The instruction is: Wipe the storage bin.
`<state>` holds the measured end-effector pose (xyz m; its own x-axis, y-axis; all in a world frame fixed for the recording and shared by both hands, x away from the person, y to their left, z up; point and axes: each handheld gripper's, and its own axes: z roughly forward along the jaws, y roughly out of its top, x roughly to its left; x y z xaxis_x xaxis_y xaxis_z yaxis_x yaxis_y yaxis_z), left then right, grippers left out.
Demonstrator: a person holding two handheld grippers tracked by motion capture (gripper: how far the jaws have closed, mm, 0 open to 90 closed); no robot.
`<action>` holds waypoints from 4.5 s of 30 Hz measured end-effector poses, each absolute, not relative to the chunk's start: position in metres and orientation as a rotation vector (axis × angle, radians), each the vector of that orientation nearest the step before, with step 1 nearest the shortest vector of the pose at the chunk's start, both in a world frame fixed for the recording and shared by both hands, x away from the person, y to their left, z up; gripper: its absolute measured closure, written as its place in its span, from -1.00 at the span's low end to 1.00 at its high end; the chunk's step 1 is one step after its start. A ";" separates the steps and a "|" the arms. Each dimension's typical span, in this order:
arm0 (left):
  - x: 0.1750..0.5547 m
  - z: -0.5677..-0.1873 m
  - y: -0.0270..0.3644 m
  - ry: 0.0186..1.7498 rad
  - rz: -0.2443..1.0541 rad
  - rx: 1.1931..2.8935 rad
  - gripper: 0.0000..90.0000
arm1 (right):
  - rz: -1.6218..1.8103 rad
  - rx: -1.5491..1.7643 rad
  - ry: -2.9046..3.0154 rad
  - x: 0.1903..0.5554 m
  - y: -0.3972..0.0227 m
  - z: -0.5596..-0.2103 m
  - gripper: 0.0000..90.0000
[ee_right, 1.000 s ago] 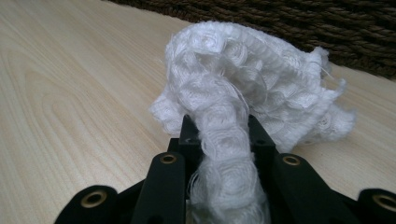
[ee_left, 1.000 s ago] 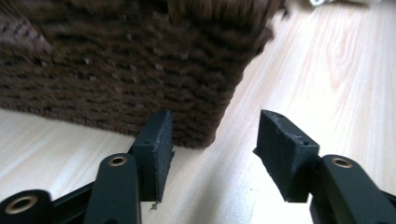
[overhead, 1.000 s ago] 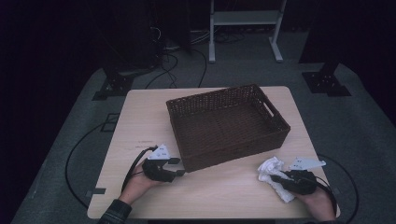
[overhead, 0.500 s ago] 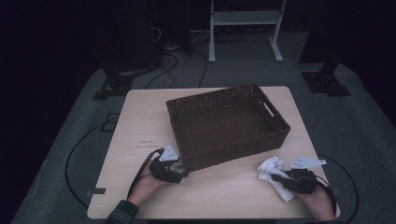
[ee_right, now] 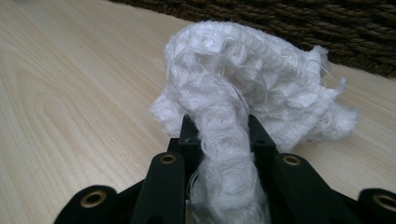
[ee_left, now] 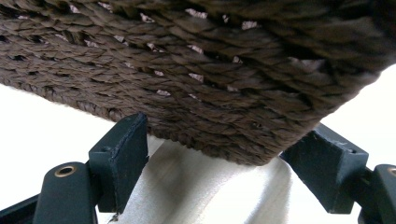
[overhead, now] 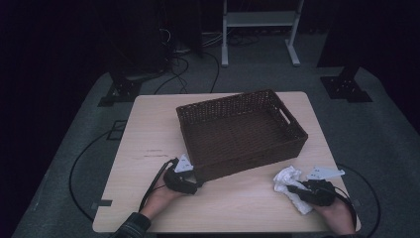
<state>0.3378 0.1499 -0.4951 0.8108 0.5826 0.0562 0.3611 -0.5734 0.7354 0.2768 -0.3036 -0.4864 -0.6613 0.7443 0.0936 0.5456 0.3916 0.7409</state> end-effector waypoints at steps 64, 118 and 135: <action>0.337 -0.499 0.151 0.748 0.363 2.197 -0.48 | 1.154 1.130 2.122 0.309 -0.331 -0.415 0.63; 0.337 -0.499 0.150 0.747 0.363 2.197 -0.49 | 1.002 1.277 2.194 0.355 -0.333 -0.467 0.63; 0.337 -0.499 0.150 0.748 0.362 2.196 -0.49 | 0.934 1.277 2.254 0.357 -0.327 -0.480 0.63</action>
